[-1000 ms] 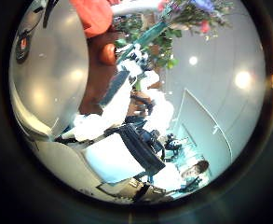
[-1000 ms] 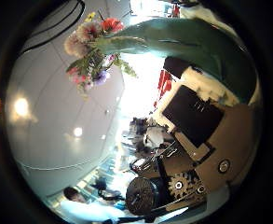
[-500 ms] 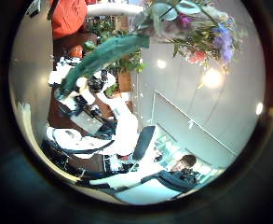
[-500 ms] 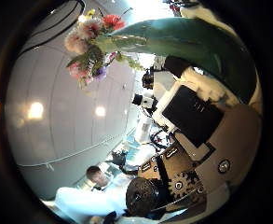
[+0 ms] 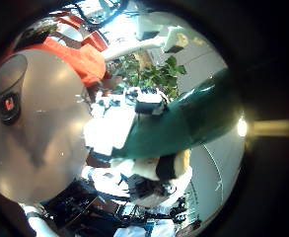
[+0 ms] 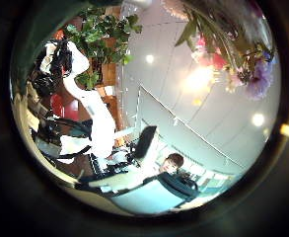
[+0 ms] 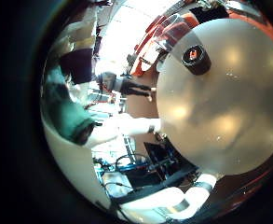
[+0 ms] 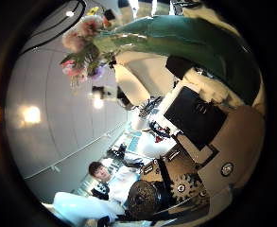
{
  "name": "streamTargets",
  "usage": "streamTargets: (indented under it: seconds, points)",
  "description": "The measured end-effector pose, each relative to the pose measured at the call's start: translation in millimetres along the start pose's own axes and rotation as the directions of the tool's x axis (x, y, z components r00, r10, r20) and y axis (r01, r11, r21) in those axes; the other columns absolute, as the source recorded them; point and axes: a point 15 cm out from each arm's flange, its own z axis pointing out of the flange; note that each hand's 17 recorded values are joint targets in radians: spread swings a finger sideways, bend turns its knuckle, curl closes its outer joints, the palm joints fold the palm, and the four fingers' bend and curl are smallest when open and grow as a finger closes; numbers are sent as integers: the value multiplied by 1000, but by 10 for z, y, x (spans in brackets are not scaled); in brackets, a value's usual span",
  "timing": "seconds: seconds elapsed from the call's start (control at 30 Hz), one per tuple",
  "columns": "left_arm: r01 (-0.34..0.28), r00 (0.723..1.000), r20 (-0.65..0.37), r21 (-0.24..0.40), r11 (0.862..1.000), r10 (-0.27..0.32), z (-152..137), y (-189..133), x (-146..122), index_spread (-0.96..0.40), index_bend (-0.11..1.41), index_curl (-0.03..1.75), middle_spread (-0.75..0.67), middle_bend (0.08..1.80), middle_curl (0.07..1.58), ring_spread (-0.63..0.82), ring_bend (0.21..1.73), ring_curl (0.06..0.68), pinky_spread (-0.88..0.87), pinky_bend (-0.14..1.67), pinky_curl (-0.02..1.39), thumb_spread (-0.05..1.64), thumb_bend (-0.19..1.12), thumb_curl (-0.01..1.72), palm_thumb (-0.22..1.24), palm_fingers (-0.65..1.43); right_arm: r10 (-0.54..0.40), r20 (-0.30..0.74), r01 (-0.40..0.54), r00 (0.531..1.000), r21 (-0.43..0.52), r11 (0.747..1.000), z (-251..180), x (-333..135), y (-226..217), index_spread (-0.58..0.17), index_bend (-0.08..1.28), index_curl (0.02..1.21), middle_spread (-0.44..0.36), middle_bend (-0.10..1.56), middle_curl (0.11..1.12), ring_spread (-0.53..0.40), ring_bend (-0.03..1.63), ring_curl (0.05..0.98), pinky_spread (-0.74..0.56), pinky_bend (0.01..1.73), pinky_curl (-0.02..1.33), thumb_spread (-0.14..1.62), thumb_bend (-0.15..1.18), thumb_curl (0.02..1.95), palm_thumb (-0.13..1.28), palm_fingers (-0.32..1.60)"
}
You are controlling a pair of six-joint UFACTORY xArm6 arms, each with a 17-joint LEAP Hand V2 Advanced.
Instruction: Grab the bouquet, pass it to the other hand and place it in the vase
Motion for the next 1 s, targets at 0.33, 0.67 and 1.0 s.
streamTargets:
  seconds: [0.33, 0.67, 1.0]
  points:
    - [77, 996, -36, -32, 996, -78, 87, -33, -20, -152, 196, 459, -199, 799, 715, -284, 1181, 337, -231, 787, 470, 942, 107, 443, 774, 1189, 27, -89, -29, 996, -22, 999, 61, 228, -26, -220, 1198, 892, -127, 1370, 820, -190, 1462, 714, -204, 1211, 947, 893, -4, 1248, 1135, 1131]
    - [47, 998, -42, -35, 998, -49, 108, -35, 22, -478, 652, 792, -426, 996, 931, -403, 1461, 500, -479, 1265, 686, 949, 191, 606, 1057, 1137, 76, -111, -69, 991, 66, 995, -187, 362, -69, -235, 1091, 865, -143, 1290, 795, -197, 1393, 684, -257, 1175, 906, 923, -51, 1099, 907, 1034]
    - [-137, 989, 75, 89, 987, 130, -124, -188, 470, -625, 743, 1018, -507, 1083, 1031, -388, 1546, 556, -516, 1341, 761, 1012, 195, 720, 1084, 1028, 128, -114, -106, 985, 187, 977, -602, 504, -88, -343, 570, 721, -153, 916, 670, -207, 1195, 592, -304, 970, 787, 975, -28, 836, 799, 115]
